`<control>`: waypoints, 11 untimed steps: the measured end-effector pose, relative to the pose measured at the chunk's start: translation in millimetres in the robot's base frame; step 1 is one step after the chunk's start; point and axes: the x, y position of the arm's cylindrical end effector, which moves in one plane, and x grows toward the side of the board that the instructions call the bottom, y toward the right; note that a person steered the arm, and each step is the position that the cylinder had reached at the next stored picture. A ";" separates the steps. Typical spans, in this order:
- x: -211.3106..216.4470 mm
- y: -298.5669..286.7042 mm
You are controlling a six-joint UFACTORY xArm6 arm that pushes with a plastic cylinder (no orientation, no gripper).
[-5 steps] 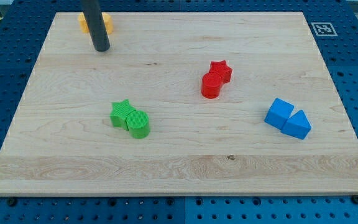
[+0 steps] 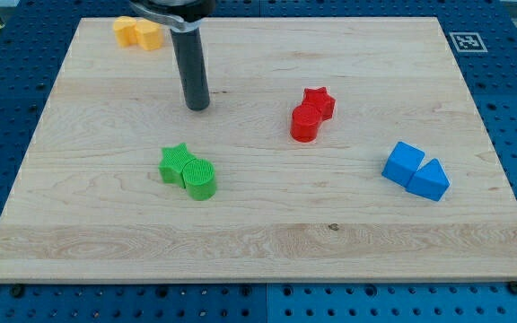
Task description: Slide the red circle towards the bottom left side of the yellow hexagon
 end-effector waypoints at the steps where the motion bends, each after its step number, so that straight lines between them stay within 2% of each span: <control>1: 16.3 19.2; 3: 52.7 58.6; 5: 88.0 124.0; 7: 81.9 179.4; 8: 59.3 180.2; 9: 27.3 148.7; 11: 29.0 120.0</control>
